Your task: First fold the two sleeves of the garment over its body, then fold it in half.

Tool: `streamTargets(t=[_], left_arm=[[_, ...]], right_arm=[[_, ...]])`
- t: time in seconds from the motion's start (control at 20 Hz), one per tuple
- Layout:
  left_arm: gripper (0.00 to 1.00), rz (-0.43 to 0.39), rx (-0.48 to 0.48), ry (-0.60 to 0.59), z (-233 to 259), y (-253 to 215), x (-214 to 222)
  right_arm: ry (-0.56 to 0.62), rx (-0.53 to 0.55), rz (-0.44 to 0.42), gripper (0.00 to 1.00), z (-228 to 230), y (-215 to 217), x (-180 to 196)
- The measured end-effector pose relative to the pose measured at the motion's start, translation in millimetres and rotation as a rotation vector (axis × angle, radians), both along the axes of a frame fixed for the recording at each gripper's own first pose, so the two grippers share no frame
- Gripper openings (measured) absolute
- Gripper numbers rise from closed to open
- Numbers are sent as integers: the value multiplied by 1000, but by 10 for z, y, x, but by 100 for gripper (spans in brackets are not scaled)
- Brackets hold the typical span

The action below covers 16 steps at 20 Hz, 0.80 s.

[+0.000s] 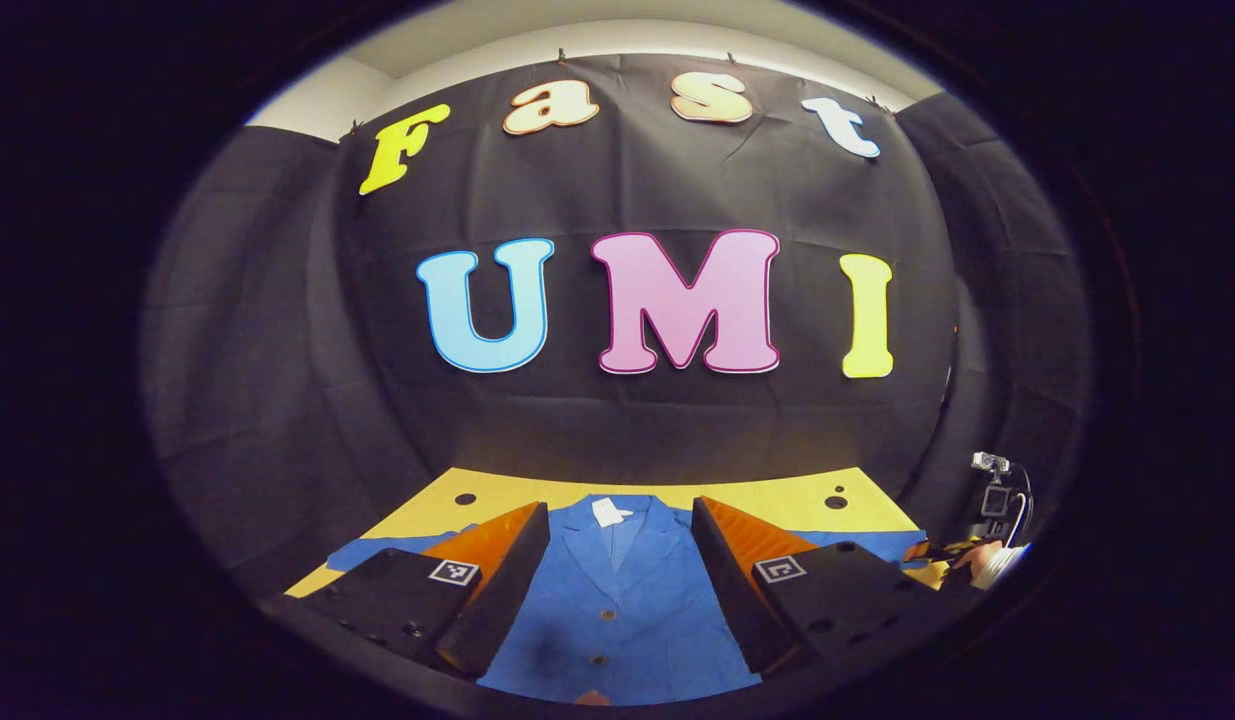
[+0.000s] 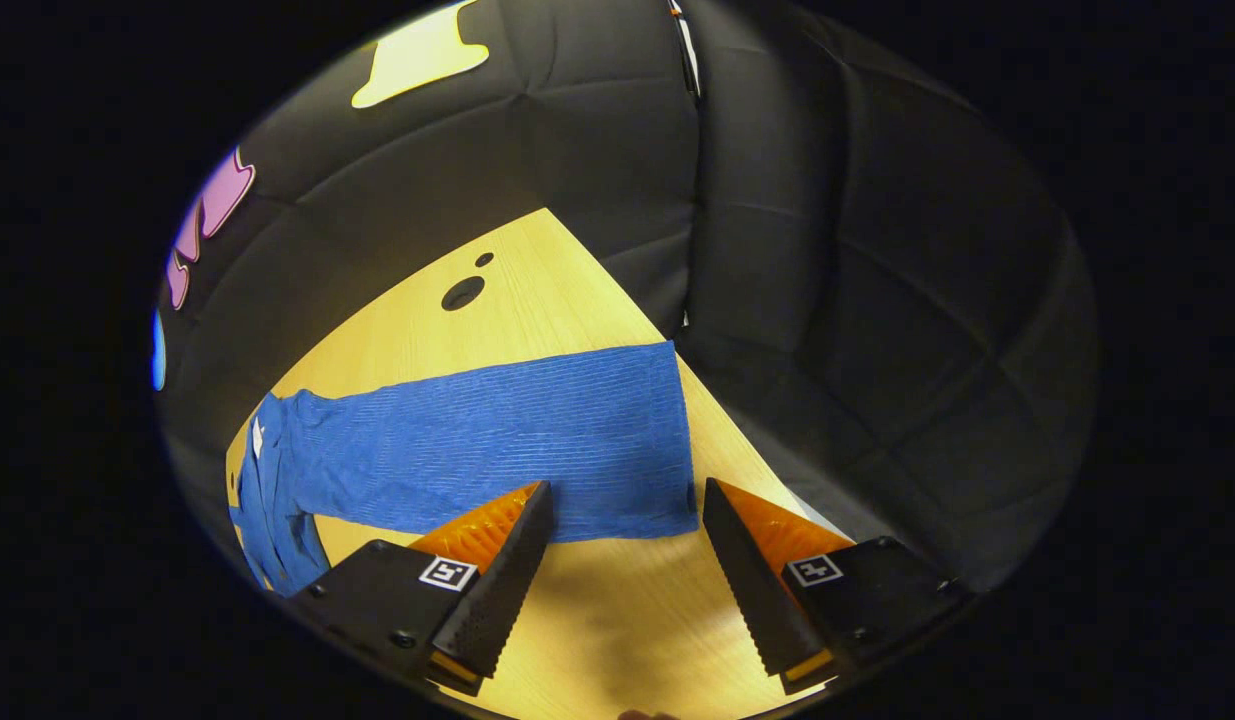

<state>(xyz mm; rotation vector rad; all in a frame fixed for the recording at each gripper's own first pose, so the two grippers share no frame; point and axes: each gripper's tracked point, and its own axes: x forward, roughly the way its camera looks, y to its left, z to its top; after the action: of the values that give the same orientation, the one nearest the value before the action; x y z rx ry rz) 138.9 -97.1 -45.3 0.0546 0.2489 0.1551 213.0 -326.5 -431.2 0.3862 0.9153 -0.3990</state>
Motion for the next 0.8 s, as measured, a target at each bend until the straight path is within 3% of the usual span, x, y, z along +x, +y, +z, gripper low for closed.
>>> streamTargets(t=[0.1,0.3,0.4,0.5,0.55,0.6,0.65,0.8], left_arm=[[82,-15,18,-6,35,-96,75],[82,-52,32,4,16,-242,225],[82,-66,24,3,20,-292,251],[82,-76,30,-3,36,-300,263],[82,-76,33,-5,44,-282,271],[82,-73,32,-5,31,-251,273],[82,-68,29,-3,29,-222,275],[82,-57,20,-3,35,-155,234]], right_arm=[[14,21,-9,96,2,11,5],[34,-42,-28,95,18,-54,20],[71,-91,16,57,-44,-96,37],[73,-55,25,20,-135,-33,99],[60,-52,18,13,-93,-37,127],[72,-47,4,13,-91,-28,112],[64,-58,7,2,-102,-21,144],[55,-76,44,1,-87,14,141]])
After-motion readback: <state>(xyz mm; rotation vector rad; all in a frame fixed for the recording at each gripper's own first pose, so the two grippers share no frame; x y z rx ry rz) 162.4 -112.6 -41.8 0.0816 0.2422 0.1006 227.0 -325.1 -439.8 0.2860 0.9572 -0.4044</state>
